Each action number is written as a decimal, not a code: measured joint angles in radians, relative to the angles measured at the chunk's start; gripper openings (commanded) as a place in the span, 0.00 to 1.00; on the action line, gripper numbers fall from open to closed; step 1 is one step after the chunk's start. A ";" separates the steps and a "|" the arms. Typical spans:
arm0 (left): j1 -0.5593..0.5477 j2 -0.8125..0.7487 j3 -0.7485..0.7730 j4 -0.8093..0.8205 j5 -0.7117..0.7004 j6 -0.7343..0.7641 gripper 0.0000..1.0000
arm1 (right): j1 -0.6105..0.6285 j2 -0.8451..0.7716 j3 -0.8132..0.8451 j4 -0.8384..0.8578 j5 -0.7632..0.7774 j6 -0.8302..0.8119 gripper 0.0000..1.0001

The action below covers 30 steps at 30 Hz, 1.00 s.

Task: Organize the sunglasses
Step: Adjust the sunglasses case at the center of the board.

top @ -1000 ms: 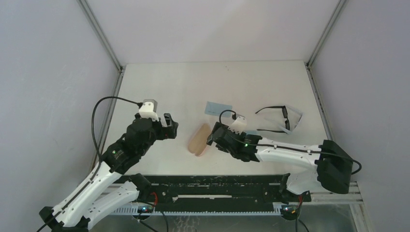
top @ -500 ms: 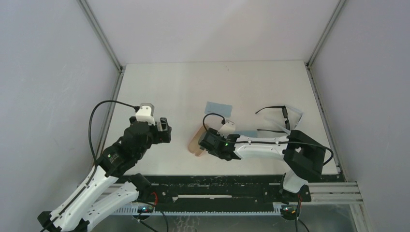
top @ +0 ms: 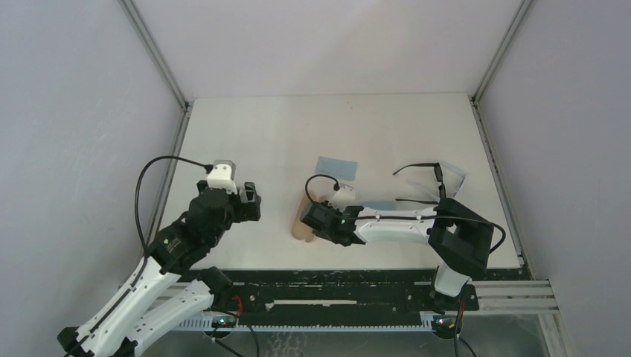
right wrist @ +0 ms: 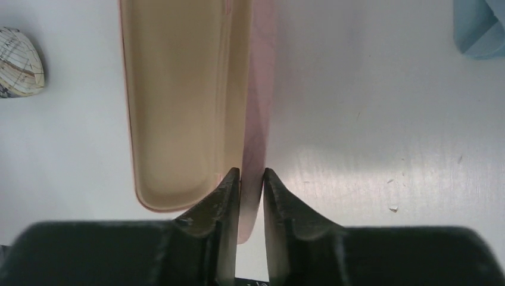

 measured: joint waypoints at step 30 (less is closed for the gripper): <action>0.071 -0.005 0.000 0.001 0.020 0.007 0.91 | -0.203 0.051 0.188 0.027 -0.393 -1.379 0.29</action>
